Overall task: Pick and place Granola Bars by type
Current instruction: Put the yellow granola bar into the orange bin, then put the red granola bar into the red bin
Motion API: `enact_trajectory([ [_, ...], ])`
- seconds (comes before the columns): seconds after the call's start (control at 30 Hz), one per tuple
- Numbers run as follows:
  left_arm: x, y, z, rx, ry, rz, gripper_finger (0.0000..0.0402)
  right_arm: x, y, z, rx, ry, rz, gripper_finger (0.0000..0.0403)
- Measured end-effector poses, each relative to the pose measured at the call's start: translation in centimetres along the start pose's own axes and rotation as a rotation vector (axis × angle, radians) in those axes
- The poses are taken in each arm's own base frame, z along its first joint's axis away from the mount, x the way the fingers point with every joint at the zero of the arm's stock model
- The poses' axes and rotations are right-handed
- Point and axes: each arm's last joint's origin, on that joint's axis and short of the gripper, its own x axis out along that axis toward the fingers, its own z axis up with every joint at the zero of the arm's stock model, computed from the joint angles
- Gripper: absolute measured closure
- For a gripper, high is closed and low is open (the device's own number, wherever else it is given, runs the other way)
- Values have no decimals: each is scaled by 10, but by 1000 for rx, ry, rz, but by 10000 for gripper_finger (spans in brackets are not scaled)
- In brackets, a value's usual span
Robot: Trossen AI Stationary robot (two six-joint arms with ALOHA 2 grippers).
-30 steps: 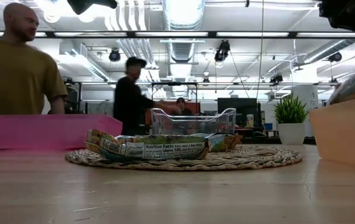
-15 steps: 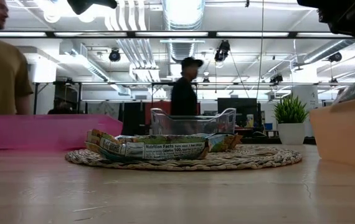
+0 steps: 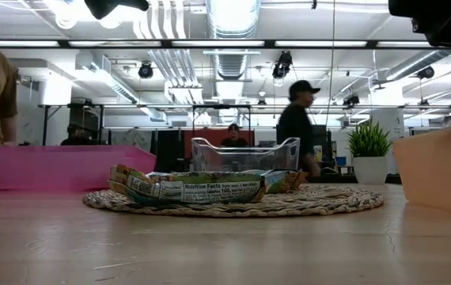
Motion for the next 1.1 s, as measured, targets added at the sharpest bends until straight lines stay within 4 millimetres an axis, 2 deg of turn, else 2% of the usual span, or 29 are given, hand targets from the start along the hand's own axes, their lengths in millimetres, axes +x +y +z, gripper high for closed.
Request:
enact_trajectory([
  [0.4,0,0,0,0,0,0,401,0,-1,2,3,-10,-13,344],
  [0.83,0,0,0,1,0,0,401,1,1,4,-3,-32,5,252],
  [1.1,0,0,0,1,0,0,401,1,1,4,-26,-32,10,247],
])
